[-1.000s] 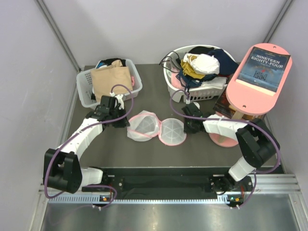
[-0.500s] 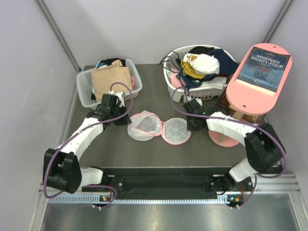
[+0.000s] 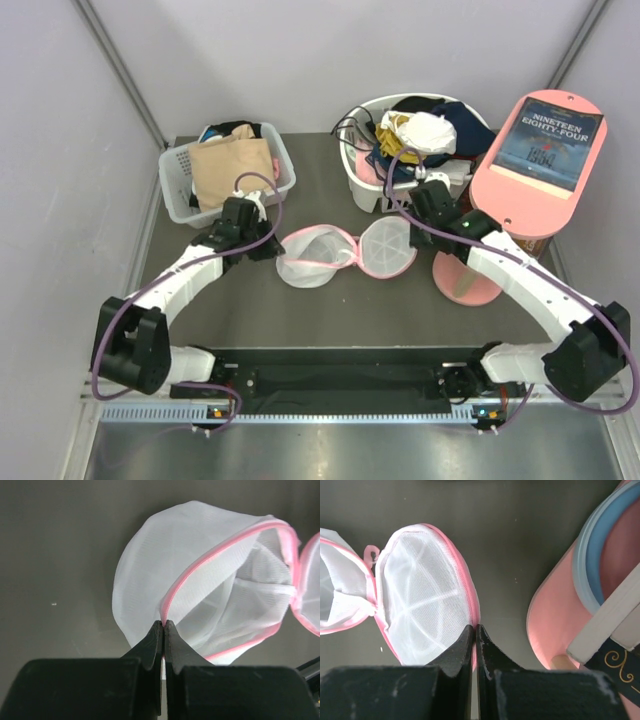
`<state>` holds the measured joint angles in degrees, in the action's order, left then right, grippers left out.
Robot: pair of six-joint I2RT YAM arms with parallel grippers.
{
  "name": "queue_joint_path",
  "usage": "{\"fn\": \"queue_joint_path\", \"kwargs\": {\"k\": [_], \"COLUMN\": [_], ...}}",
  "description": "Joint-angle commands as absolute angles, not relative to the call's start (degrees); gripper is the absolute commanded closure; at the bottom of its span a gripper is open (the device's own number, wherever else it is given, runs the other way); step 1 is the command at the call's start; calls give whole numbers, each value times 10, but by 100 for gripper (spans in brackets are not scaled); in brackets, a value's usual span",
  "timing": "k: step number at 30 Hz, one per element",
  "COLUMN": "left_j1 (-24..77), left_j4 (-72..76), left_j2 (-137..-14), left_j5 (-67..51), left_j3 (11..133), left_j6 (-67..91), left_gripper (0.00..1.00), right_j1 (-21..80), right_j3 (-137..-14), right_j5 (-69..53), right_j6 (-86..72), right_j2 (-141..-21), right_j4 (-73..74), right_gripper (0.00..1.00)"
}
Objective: Unzip the laundry bag and remove the bra
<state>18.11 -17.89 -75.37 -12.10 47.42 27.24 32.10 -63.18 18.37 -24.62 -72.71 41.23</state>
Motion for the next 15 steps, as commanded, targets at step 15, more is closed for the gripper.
{"fn": "queue_joint_path", "kwargs": {"k": [15], "left_j1": [184], "left_j4": [-59], "left_j2": [-742], "left_j5": [-63], "left_j3": [354], "left_j6": [329], "left_gripper": [100], "right_j1": [402], "right_j3": [-698], "right_j5": [89], "right_j6": [-285], "right_j2": [-745], "right_j4": [302], "right_gripper": [100]}}
